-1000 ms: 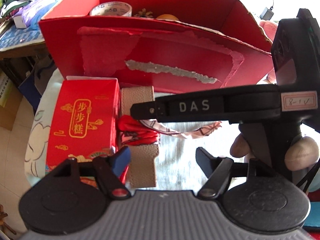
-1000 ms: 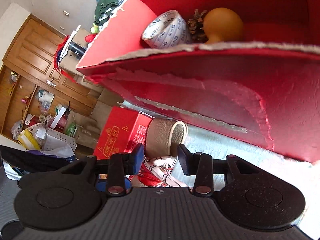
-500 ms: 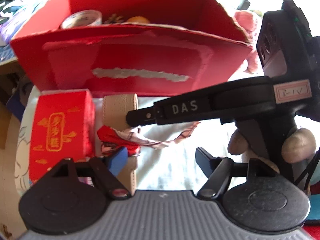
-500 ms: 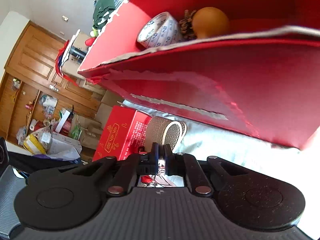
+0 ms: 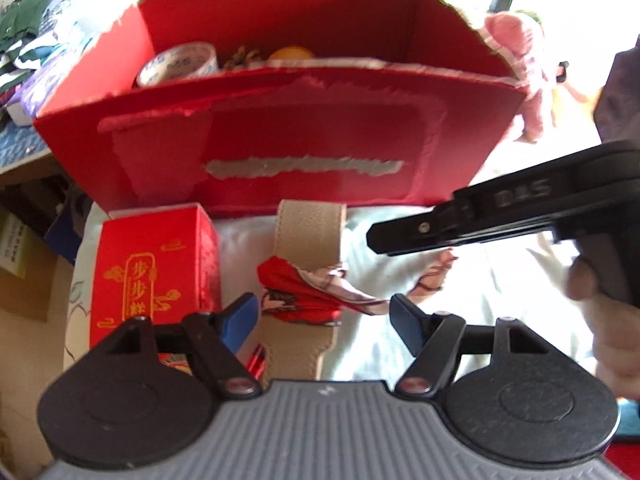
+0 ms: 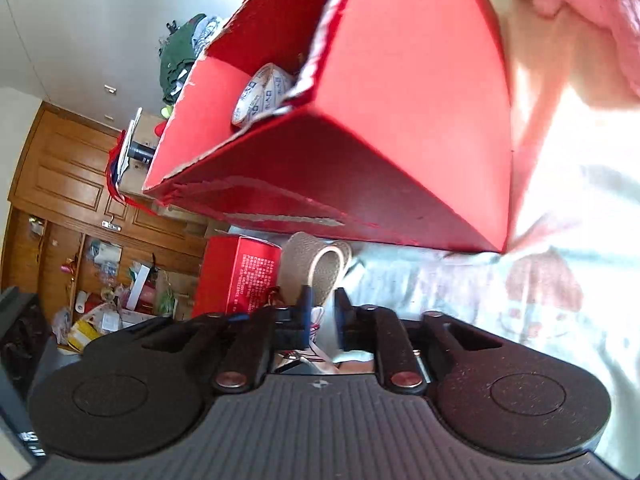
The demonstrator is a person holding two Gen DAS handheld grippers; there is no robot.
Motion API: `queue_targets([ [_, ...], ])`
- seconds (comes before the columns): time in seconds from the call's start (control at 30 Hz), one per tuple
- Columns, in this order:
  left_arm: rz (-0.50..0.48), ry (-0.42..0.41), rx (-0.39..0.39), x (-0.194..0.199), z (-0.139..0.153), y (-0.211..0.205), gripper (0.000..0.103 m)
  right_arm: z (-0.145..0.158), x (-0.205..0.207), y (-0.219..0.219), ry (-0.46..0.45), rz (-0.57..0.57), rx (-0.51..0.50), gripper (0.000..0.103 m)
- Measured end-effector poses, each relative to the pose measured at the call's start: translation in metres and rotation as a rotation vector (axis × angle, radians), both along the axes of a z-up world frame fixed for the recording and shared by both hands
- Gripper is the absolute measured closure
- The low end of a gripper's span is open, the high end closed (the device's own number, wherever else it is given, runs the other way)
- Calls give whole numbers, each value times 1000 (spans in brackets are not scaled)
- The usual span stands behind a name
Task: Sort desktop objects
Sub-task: 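Lift the strap with red scarf using the right tool toward the box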
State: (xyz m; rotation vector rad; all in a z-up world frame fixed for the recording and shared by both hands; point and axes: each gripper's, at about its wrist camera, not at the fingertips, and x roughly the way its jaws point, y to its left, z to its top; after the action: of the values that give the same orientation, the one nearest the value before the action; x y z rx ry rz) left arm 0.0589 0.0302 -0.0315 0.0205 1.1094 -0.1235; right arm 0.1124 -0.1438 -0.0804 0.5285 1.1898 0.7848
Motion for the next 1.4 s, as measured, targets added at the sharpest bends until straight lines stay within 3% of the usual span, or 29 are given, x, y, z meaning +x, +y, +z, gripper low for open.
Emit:
queue_targets([
  [0.2, 44, 42, 0, 5, -20, -1, 33, 1, 2, 33, -38, 70, -29, 77],
  [0.3, 74, 59, 3, 5, -26, 1, 42, -2, 3, 44, -53, 81, -46, 73],
  [0.5, 103, 51, 23, 4, -24, 2, 52, -6, 2, 37, -29, 76, -10, 75],
  [0.83, 28, 18, -39, -4, -1, -21, 58, -3, -4, 1, -6, 37, -4, 73],
  [1.13, -178, -21, -93, -14, 25, -76, 58, 14, -16, -64, -18, -84, 19, 74],
  [1.4, -364, -33, -133, -15, 40, -137, 58, 18, -25, -116, -52, -230, -41, 74],
])
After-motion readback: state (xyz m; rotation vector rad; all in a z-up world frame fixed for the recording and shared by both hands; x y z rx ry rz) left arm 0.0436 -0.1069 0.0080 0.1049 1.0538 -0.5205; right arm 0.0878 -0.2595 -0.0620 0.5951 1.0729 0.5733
